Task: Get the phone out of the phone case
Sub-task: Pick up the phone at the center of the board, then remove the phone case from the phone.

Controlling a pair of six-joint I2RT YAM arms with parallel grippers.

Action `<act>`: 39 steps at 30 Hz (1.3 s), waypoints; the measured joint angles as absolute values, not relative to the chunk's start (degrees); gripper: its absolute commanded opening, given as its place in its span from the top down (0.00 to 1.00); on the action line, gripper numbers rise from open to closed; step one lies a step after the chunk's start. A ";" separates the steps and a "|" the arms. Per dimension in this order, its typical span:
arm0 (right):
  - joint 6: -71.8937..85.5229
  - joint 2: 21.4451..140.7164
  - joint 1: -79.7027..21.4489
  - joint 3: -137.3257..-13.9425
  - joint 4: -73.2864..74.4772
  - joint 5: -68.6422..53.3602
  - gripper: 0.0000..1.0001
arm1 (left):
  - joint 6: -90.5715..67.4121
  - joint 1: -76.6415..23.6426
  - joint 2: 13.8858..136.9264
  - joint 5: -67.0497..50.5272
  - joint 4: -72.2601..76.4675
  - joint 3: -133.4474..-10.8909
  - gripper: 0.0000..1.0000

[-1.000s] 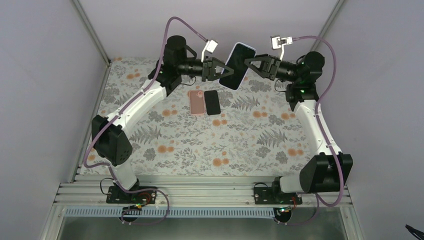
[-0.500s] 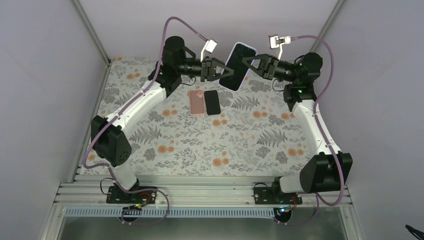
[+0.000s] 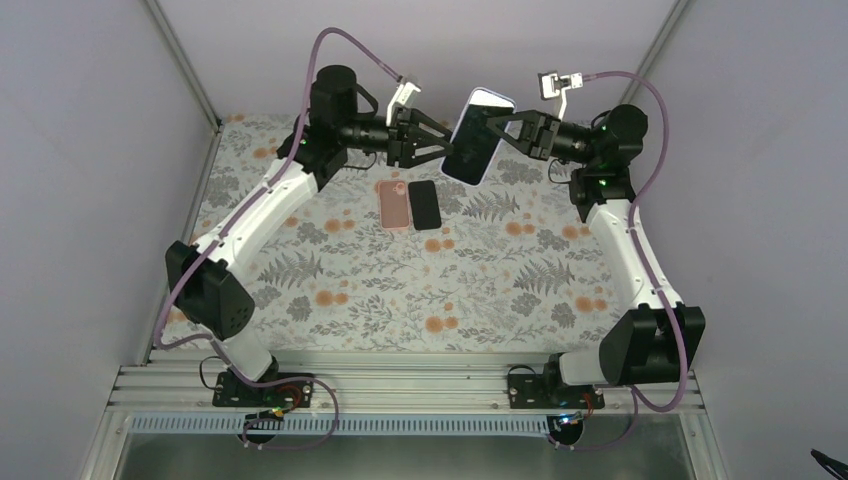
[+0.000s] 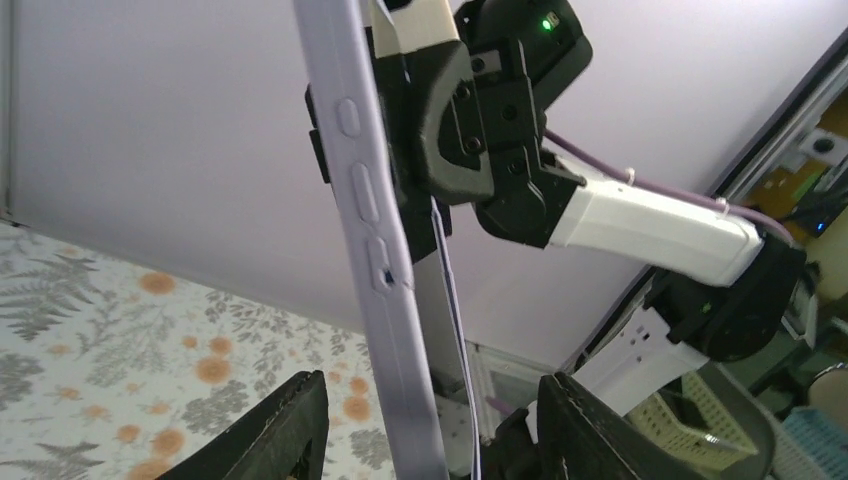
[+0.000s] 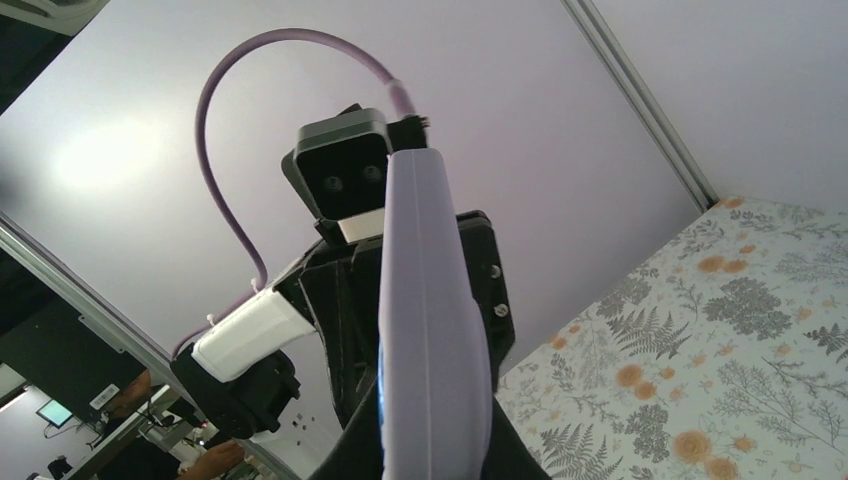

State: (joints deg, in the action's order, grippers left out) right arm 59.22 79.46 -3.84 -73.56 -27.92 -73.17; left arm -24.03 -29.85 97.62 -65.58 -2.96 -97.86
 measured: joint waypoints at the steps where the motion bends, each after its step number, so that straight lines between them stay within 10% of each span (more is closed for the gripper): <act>1: 59.44 79.48 -3.57 -73.56 -27.83 -73.38 0.96 | -22.15 -29.74 97.14 -65.78 -4.60 -98.00 0.47; 39: 63.09 79.46 -2.15 -73.45 -30.04 -74.96 0.96 | -9.93 -30.11 92.62 -62.30 -15.18 -91.68 0.67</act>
State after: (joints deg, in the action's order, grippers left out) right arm 63.09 79.46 -2.15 -73.45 -30.04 -74.96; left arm -9.93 -30.11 92.62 -62.30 -15.18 -91.68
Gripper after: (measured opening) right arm 0.081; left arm 0.357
